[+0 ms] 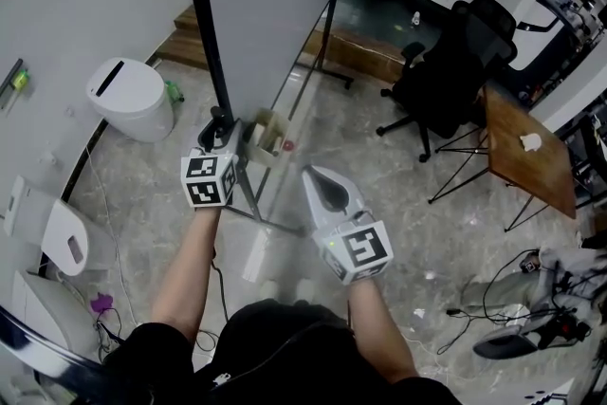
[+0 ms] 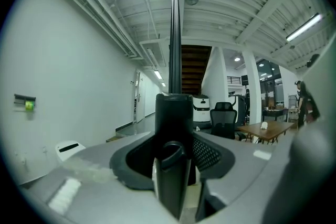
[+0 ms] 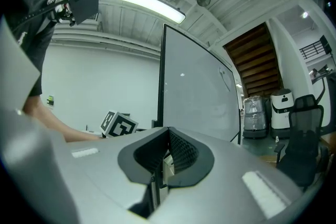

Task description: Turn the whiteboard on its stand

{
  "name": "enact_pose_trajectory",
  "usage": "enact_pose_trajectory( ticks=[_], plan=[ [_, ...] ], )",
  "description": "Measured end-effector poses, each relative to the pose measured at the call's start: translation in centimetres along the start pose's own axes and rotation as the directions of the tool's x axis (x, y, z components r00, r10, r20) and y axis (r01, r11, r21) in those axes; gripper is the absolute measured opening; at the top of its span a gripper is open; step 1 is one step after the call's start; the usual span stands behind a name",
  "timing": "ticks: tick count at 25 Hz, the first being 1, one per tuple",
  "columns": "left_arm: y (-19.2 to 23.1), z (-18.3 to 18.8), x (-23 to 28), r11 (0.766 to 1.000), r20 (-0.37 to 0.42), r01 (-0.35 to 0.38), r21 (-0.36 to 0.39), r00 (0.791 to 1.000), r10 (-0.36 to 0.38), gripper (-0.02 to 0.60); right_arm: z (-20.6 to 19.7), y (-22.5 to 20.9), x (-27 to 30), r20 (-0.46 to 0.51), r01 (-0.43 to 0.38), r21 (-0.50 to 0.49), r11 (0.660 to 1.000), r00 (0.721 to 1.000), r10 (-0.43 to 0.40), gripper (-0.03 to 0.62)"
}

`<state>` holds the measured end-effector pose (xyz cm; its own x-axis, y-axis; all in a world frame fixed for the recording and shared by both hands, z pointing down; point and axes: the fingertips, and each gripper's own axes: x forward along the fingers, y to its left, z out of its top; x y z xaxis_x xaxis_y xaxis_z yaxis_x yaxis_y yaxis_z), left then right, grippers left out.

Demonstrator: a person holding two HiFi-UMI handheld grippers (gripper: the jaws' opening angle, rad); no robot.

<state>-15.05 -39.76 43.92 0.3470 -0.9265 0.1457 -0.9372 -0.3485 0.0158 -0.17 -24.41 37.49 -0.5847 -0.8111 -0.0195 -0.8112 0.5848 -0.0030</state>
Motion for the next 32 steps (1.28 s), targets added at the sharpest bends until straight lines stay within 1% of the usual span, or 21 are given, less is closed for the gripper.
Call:
enact_pose_trajectory(
  ticks=[13,21,24,29,32],
  plan=[
    [-1.0,-1.6,-6.3,1.0,0.005,0.0,0.007,1.0,0.0,0.196,-0.5,2.9,-0.9,0.013,-0.034,-0.003,0.999,0.999,0.034,0.009],
    [-0.9,-2.2,-8.8,1.0,0.008,-0.001,0.011,1.0,0.001,0.196,-0.6,4.1,-0.8,0.023,-0.045,-0.007,0.999,0.999,0.045,0.009],
    [-1.1,-1.7,-9.3,1.0,0.012,-0.007,0.014,1.0,0.007,0.196,-0.3,3.8,-0.8,0.025,-0.049,-0.01,0.999,0.998,0.049,0.009],
    [-1.2,-2.9,-9.7,0.999,0.005,-0.002,0.033,1.0,0.002,0.198,-0.3,3.2,-1.3,0.028,-0.047,-0.011,0.999,0.998,0.047,0.009],
    [-1.3,-2.0,-9.6,0.999,0.026,-0.016,0.031,1.0,0.015,0.198,-0.4,2.9,-1.6,0.031,-0.046,-0.014,0.999,0.998,0.047,0.009]
  ],
)
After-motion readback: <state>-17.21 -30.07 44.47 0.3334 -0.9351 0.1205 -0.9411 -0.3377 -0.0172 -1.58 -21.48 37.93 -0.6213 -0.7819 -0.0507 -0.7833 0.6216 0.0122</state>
